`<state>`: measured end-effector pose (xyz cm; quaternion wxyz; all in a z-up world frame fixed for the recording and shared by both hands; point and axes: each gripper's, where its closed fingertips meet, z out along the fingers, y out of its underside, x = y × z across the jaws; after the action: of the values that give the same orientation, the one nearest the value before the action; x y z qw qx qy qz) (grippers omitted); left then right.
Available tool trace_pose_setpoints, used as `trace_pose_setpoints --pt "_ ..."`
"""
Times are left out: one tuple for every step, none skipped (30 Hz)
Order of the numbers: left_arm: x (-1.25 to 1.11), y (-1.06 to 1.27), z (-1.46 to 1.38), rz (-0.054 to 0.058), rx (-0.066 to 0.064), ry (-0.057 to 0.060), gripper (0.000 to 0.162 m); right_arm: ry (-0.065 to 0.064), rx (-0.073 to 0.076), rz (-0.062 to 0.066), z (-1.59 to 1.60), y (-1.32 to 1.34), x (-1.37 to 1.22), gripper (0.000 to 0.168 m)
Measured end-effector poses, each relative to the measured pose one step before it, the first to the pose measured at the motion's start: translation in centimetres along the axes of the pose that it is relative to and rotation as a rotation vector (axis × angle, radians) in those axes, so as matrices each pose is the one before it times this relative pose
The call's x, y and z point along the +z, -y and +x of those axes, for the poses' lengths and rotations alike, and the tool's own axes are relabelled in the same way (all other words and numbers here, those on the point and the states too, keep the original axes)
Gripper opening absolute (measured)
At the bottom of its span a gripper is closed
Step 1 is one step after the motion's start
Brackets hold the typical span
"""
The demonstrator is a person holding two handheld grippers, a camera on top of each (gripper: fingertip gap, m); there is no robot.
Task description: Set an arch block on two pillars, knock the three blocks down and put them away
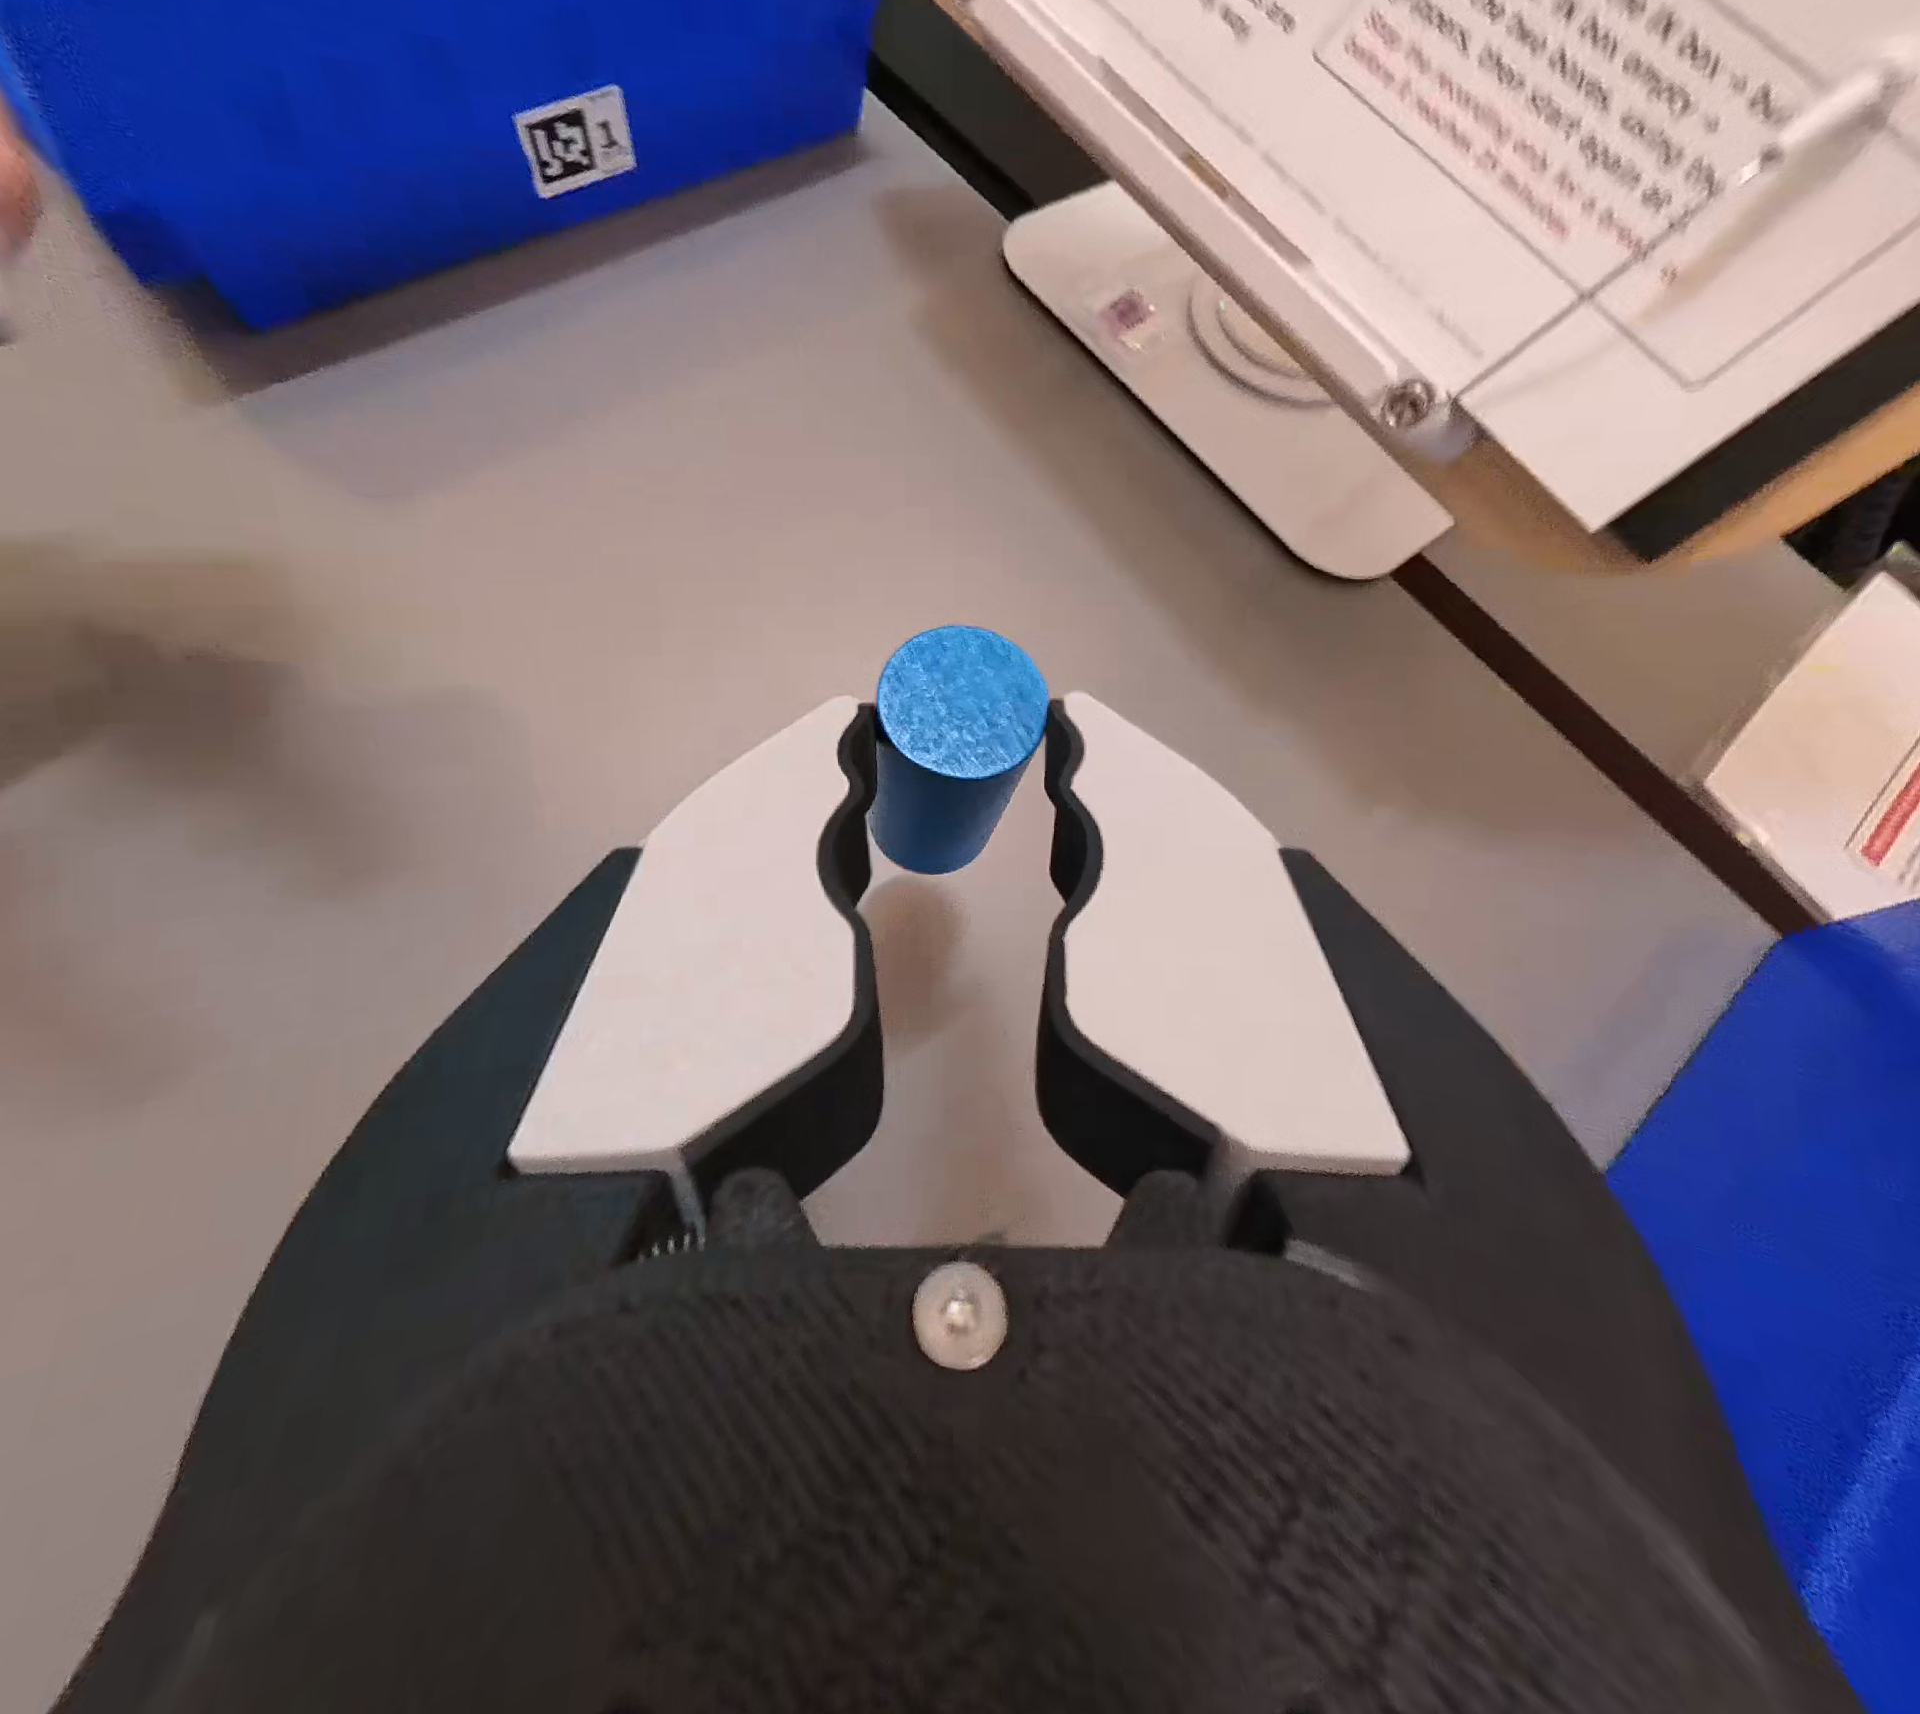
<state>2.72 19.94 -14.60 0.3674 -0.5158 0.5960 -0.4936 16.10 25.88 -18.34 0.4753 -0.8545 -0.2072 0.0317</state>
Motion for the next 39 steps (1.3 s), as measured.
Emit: trace_pose_setpoints --pt "0.107 -0.319 0.229 -0.0030 -0.0040 -0.0030 0.053 0.0006 0.0225 -0.0005 0.142 -0.594 0.451 0.032" --pt "0.113 -0.310 0.250 -0.0033 -0.0041 -0.0048 0.053 -0.0048 0.0213 -0.0015 0.169 -0.547 0.418 0.032" --pt "0.120 -0.256 0.236 -0.0023 -0.0039 -0.0046 0.053 -0.0173 0.0132 0.0020 0.299 -0.440 0.329 0.032" --pt "0.107 -0.234 0.227 -0.0019 -0.0030 -0.0050 0.053 -0.0030 0.0061 -0.0015 0.077 -0.414 0.266 0.032" --pt "0.090 -0.216 0.216 -0.0028 -0.0030 -0.0055 0.053 0.0048 0.0096 -0.0032 -0.038 -0.350 0.237 0.032" --pt "0.085 -0.184 0.190 -0.0028 -0.0034 -0.0056 0.053 -0.0014 0.0094 0.0043 0.017 -0.190 0.179 0.032" --pt "0.082 -0.149 0.154 -0.0017 -0.0032 -0.0051 0.053 0.0097 0.0027 0.0009 -0.142 -0.191 0.154 0.032" --pt "0.058 -0.133 0.111 -0.0018 -0.0030 -0.0046 0.053 0.0182 -0.0007 -0.0050 -0.270 -0.214 0.169 0.032" --pt "0.055 -0.114 0.082 -0.0031 -0.0032 -0.0039 0.053 0.0071 -0.0018 -0.0044 -0.138 -0.185 0.149 0.032" --pt "0.030 -0.093 0.053 -0.0026 -0.0027 -0.0030 0.053 0.0066 -0.0100 -0.0028 -0.159 -0.146 0.140 0.032" --pt "0.017 -0.045 0.032 -0.0007 -0.0019 -0.0012 0.053 0.0235 -0.0189 -0.0065 -0.365 -0.193 0.162 0.032" --pt "0.004 -0.031 -0.008 0.0007 -0.0014 0.0005 0.053 0.0127 -0.0159 -0.0029 -0.250 -0.147 0.149 0.032" --pt "-0.010 -0.003 -0.024 0.0016 -0.0015 0.0006 0.053 -0.0044 -0.0120 -0.0052 -0.003 -0.192 0.148 0.032" --pt "-0.010 -0.018 -0.006 0.0021 -0.0026 -0.0002 0.053 0.0055 -0.0149 -0.0138 -0.135 -0.311 0.156 0.032" --pt "-0.006 -0.014 -0.011 0.0021 -0.0043 -0.0006 0.053 0.0079 -0.0147 -0.0017 -0.156 -0.132 0.135 0.032" --pt "-0.010 -0.044 -0.018 0.0012 -0.0052 -0.0004 0.053 -0.0003 -0.0044 0.0055 -0.016 -0.020 0.023 0.032" --pt "-0.003 -0.064 -0.009 0.0002 -0.0052 -0.0007 0.053 0.0022 0.0027 -0.0007 0.006 -0.057 0.008 0.032" --pt "0.000 -0.063 0.013 0.0003 -0.0050 -0.0018 0.053 0.0034 0.0026 -0.0026 0.034 -0.026 -0.041 0.032" --pt "0.015 -0.051 0.020 0.0010 -0.0041 -0.0030 0.053 0.0035 0.0028 -0.0025 0.033 -0.035 -0.021 0.032" --pt "0.029 -0.038 -0.002 0.0008 -0.0029 -0.0023 0.053 0.0027 0.0034 0.0014 0.030 0.020 0.010 0.032" --pt "0.030 -0.043 -0.034 -0.0004 -0.0022 0.0005 0.053 0.0018 -0.0002 0.0038 0.018 0.033 0.028 0.032" --pt "0.034 -0.040 -0.038 -0.0011 -0.0014 0.0011 0.053 0.0017 -0.0027 0.0014 -0.004 0.010 0.016 0.032" --pt "0.031 0.001 0.004 0.0001 -0.0006 -0.0006 0.053 0.0007 -0.0020 -0.0020 0.015 0.004 0.013 0.032" --pt "0.010 0.032 0.023 0.0018 -0.0003 -0.0015 0.053 0.0010 -0.0019 -0.0028 -0.002 0.014 0.015 0.032" --pt "0.014 0.019 0.028 0.0016 -0.0004 -0.0012 0.053 0.0005 -0.0053 -0.0034 0.007 0.008 0.010 0.032" --pt "0.012 -0.006 0.016 0.0001 -0.0007 -0.0012 0.053 0.0018 -0.0035 -0.0045 0.018 0.007 0.009 0.032" --pt "0.012 -0.034 0.015 -0.0016 -0.0013 -0.0011 0.053 0.0024 -0.0041 -0.0054 0.007 -0.001 0.005 0.032" --pt "-0.013 -0.029 0.027 -0.0022 -0.0014 -0.0006 0.053 0.0017 -0.0071 -0.0060 0.002 -0.008 -0.005 0.032" --pt "-0.030 -0.004 0.019 -0.0013 -0.0004 0.0001 0.054 0.0026 -0.0083 -0.0070 -0.011 -0.051 -0.039 0.032" --pt "-0.051 0.002 0.028 -0.0007 0.0007 0.0009 0.054 0.0030 -0.0082 -0.0077 -0.021 -0.052 -0.034 0.032" --pt "-0.076 0.020 0.014 -0.0005 0.0012 0.0016 0.054 0.0028 -0.0042 -0.0086 -0.018 -0.080 -0.007 0.032" --pt "-0.091 0.049 0.027 0.0007 0.0011 0.0012 0.054 -0.0040 0.0014 -0.0106 0.087 -0.137 0.046 0.034" --pt "-0.105 0.086 0.044 0.0025 0.0001 0.0003 0.055 -0.0106 0.0034 -0.0042 0.179 -0.069 0.076 0.040" --pt "-0.131 0.127 0.031 0.0046 -0.0016 0.0008 0.055 -0.0065 0.0077 0.0048 0.106 0.058 0.029 0.047" --pt "-0.178 0.189 0.038 0.0066 -0.0022 0.0013 0.055 0.0082 0.0082 0.0101 -0.108 0.170 -0.048 0.056" --pt "-0.227 0.233 0.033 0.0080 -0.0021 0.0022 0.055 0.0124 0.0088 0.0152 -0.177 0.274 -0.115 0.064" --pt "-0.274 0.288 0.036 0.0084 -0.0020 0.0033 0.055 0.0032 0.0112 0.0168 -0.079 0.345 -0.189 0.067" --pt "-0.372 0.389 0.014 0.0108 -0.0029 0.0052 0.055 0.0007 0.0106 0.0185 -0.072 0.406 -0.287 0.070" --pt "-0.500 0.525 -0.034 0.0139 -0.0033 0.0087 0.055 0.0031 0.0095 0.0203 -0.151 0.478 -0.361 0.074"
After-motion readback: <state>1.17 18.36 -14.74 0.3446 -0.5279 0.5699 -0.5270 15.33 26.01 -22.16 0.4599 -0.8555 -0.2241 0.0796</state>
